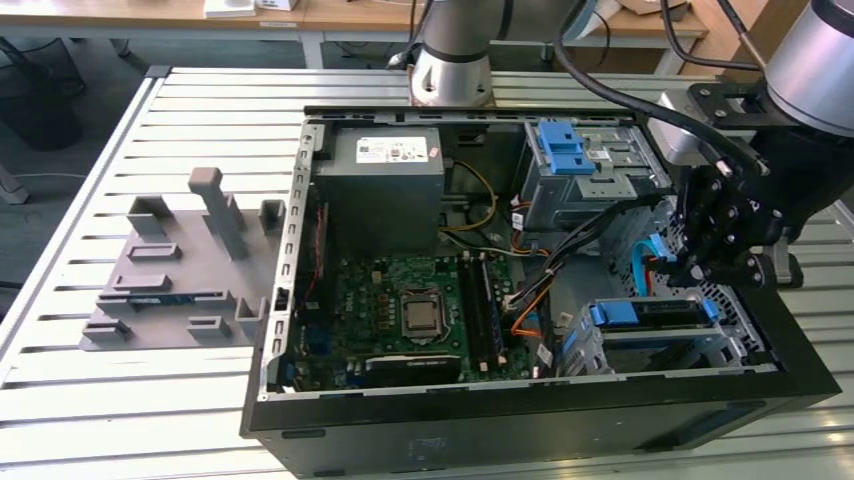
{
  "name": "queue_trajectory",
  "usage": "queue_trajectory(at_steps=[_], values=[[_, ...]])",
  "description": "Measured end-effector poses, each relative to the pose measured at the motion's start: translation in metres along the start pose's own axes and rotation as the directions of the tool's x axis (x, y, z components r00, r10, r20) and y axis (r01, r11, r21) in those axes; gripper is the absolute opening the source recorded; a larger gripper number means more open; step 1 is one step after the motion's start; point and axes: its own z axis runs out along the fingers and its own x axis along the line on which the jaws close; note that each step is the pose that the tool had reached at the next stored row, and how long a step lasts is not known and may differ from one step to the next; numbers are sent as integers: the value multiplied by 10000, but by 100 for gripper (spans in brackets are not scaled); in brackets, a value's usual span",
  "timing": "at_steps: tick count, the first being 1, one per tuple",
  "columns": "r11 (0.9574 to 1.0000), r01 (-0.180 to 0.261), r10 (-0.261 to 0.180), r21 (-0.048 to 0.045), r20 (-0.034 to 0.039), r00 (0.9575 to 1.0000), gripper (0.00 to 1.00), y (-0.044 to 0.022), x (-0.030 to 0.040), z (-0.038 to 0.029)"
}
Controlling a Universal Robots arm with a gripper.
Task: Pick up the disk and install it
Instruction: 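Insert the first disk wire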
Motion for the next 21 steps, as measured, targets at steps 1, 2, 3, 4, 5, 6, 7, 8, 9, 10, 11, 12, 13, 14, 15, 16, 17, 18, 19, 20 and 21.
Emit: queue_trajectory(at_steps=[1,2,3,4,5,6,7,8,9,10,11,12,13,14,15,16,17,18,19,20,21], values=[[10000,-3,3,0,2,10000,16,0,17,5],[10000,-6,6,0,1,10000,16,-1,34,9],[10000,-10,10,0,3,10000,16,-2,49,13],[10000,-14,14,0,1,10000,16,-3,62,15],[10000,-21,21,0,0,10000,16,-3,71,17],[10000,-27,27,-6,2,10000,16,-4,74,21],[10000,-32,32,-48,0,10000,16,-7,75,24],[9999,-38,38,-109,-5,10000,16,-10,75,26],[9999,-44,43,-153,-8,10000,16,-15,76,30],[9998,-47,47,-177,-12,10000,16,-20,76,33],[9998,-50,49,-185,-11,10000,16,-22,79,37],[9998,-52,52,-185,-14,10000,16,-22,88,42],[9998,-55,55,-186,-12,10000,16,-22,102,50],[9998,-59,59,-186,-8,10000,16,-23,118,59],[9998,-61,60,-186,-8,10000,16,-24,130,68],[9998,-61,61,-186,-4,10000,16,-24,133,76],[9998,-62,62,-186,-5,10000,16,-24,133,76],[9998,-62,61,-186,-6,10000,16,-24,133,76],[9998,-62,62,-186,-8,10000,16,-24,133,76],[9998,-61,61,-186,-9,10000,16,-24,133,77],[9998,-58,58,-187,-8,10000,16,-23,133,79]])
